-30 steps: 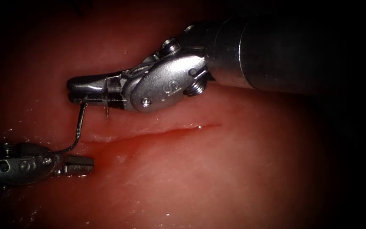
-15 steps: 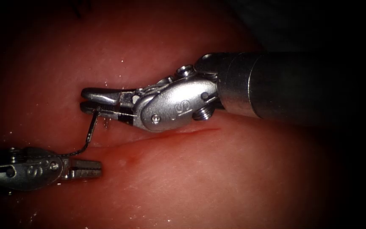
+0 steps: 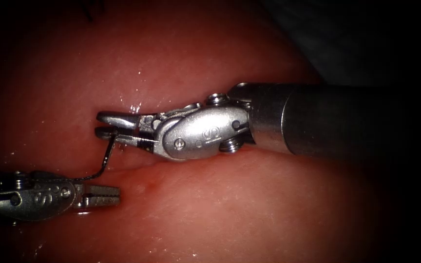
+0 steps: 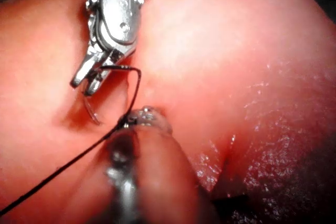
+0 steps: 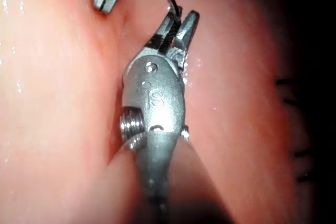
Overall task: Wound Closure
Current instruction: Use the right gripper to throw the needle through the top of the wound
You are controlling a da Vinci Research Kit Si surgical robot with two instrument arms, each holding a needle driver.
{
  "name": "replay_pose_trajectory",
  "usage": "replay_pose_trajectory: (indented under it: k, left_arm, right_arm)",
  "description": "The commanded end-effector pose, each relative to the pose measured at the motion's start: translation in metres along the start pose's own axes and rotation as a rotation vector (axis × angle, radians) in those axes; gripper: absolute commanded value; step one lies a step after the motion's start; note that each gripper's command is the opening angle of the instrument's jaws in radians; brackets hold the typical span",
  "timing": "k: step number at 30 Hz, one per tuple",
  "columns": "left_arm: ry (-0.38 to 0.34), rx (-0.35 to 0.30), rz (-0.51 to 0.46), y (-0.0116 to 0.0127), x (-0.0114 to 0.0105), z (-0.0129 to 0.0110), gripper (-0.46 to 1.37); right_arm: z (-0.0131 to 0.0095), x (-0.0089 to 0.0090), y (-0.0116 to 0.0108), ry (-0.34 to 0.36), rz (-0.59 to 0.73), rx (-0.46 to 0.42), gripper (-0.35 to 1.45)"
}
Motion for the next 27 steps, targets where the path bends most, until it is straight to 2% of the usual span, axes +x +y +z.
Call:
replay_pose_trajectory:
  k: [1, 5, 9, 14, 21, 27]
  left_arm:
    - [0.0, -0.002, -0.001, 0.0, 0.0, 0.0, -0.35]
    - [0.0, -0.001, -0.001, 0.0, 0.0, 0.0002, -0.35]
    - [0.003, -0.002, 0.0, 0.0003, 0.0, 0.001, -0.35]
    - [0.001, -0.02, 0.013, 0.0008, -0.0005, 0.0019, -0.35]
    - [-0.011, -0.034, 0.004, 0.0009, -0.0012, 0.0019, -0.35]
    - [-0.02, -0.041, -0.005, 0.0007, -0.0021, 0.0016, -0.35]
  right_arm:
    - [-0.0001, 0.0, -0.0001, -0.002, 0.018, 0.001, -0.35]
    - [0.0, 0.0, 0.0003, -0.001, 0.032, 0.001, -0.35]
    - [0.0001, 0.0007, 0.0022, -0.001, 0.049, -0.017, -0.35]
    - [0.0007, 0.0022, 0.0057, 0.024, 0.078, -0.064, -0.35]
    - [0.0022, 0.002, 0.008, 0.021, 0.178, -0.086, -0.35]
    - [0.0034, 0.0021, 0.0108, 0.015, 0.313, -0.12, -0.35]
